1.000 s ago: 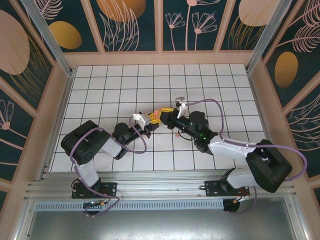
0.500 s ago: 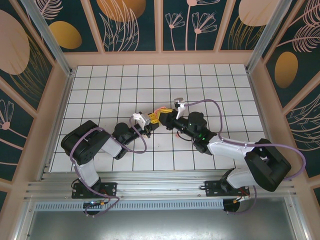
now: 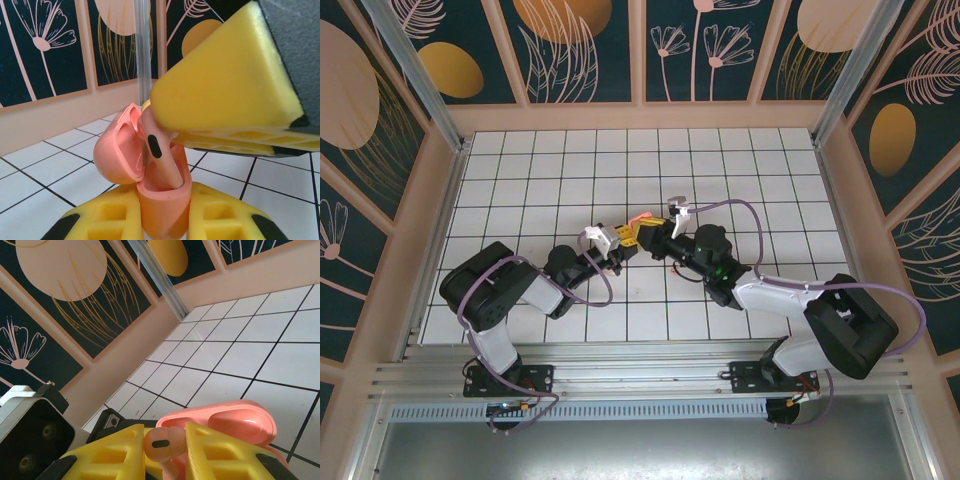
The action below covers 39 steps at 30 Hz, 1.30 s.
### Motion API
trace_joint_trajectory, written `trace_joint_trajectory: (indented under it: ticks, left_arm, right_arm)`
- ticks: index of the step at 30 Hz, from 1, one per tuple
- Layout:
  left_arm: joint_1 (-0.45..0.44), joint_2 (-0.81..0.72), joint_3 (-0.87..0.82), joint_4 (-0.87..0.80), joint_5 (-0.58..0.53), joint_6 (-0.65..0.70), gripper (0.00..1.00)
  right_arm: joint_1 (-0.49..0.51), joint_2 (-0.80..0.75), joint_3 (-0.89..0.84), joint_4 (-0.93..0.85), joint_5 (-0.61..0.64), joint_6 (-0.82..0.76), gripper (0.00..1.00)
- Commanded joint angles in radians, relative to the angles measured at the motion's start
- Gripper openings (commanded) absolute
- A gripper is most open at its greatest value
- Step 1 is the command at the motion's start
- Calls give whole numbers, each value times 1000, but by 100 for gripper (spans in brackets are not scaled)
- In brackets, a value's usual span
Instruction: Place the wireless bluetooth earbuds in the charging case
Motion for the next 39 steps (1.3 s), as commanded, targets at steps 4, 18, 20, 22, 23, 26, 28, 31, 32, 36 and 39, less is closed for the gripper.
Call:
trace_joint_trajectory:
  ticks: [4, 18, 20, 22, 23, 26, 28, 31, 32, 36, 39]
  left_arm:
    - [-3, -44, 21, 235, -2, -17, 6]
    - [-4, -65, 16, 235, 5, -13, 6]
    - [-4, -65, 15, 235, 5, -11, 6]
    - [-3, -94, 14, 235, 5, -7, 6]
    - [-4, -96, 12, 234, 8, -2, 6]
    - [-4, -102, 7, 235, 19, 11, 6]
    - [-4, -104, 5, 235, 30, 25, 6]
    - [-5, -112, 1, 234, 40, 51, 6]
    - [-6, -115, 0, 235, 38, 60, 6]
    - [-6, -130, -9, 235, 31, 88, 6]
    - [-5, -135, -14, 235, 34, 96, 6]
  right_arm:
    - [9, 18, -28, 34, 41, 25, 23]
    - [8, 42, -43, 20, 42, 47, 23]
    - [8, 43, -46, 20, 31, 49, 23]
    - [9, 41, -49, 16, 23, 51, 23]
    - [8, 37, -52, 11, 24, 53, 23]
    - [5, 29, -54, -31, 51, 67, 23]
    - [-2, 27, -52, -61, 65, 95, 23]
    - [-12, 29, -56, -62, 65, 124, 23]
    - [-10, 29, -59, -59, 65, 124, 23]
    - [-13, 17, -73, -62, 70, 108, 23]
    - [-18, -7, -79, -78, 81, 92, 23]
